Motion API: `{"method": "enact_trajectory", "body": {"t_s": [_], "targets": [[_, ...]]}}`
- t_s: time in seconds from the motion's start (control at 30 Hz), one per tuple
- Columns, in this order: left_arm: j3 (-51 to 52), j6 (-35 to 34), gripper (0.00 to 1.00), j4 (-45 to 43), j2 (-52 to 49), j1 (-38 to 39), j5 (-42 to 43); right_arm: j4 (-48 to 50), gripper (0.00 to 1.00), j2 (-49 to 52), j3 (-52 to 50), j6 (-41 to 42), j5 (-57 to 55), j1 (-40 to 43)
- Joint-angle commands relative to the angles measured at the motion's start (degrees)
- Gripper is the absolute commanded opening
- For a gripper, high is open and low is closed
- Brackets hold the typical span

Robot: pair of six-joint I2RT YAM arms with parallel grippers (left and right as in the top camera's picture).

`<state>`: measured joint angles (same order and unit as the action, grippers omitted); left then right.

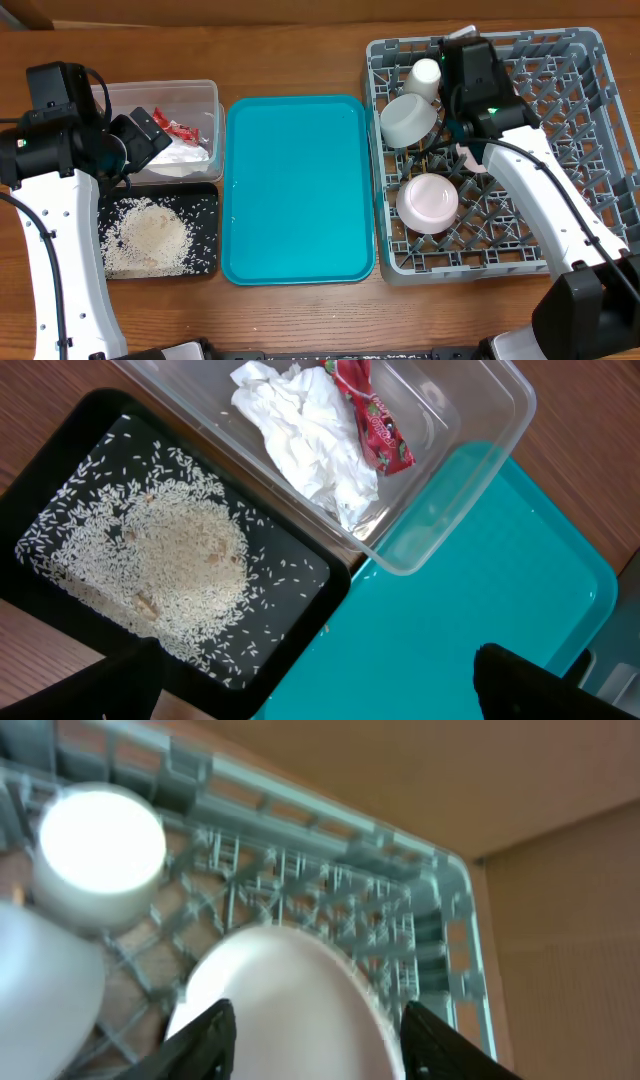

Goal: Sort waste into correct bins and load items into the dishwasher
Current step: 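Lift the pink plate and carry it to the rack's upper right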

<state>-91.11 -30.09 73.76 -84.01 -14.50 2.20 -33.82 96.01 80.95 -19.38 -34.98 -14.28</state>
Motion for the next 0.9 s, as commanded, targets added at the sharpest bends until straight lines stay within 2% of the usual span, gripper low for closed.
{"method": "enact_trajectory", "body": {"t_s": [0.0, 0.07, 0.17, 0.4, 0.53, 0.87], "targets": [[0.1, -0.2, 1.0, -0.1, -0.3, -0.1, 0.2, 3.1, 0.54, -0.6, 0.8, 0.5, 0.5, -0.6], [0.1, -0.2, 1.0, -0.1, -0.3, -0.1, 0.2, 3.6, 0.58, -1.2, 1.2, 1.0, 2.4, -1.8], [0.1, -0.2, 1.0, -0.1, -0.3, -0.1, 0.2, 3.5, 1.0, -2.0, 1.4, 4.5, 8.5, -4.4], [0.1, -0.2, 1.0, -0.1, -0.3, -0.1, 0.2, 2.9, 1.0, -2.0, 1.3, 15.2, 30.1, -9.2], [0.1, -0.2, 1.0, -0.1, -0.3, -0.1, 0.2, 2.0, 1.0, -2.0, 1.3, 16.5, 37.6, -10.9], [0.1, -0.2, 1.0, -0.1, -0.3, -0.1, 0.2, 1.6, 1.0, -2.0, 1.3, 16.4, 39.1, -11.1]]}}
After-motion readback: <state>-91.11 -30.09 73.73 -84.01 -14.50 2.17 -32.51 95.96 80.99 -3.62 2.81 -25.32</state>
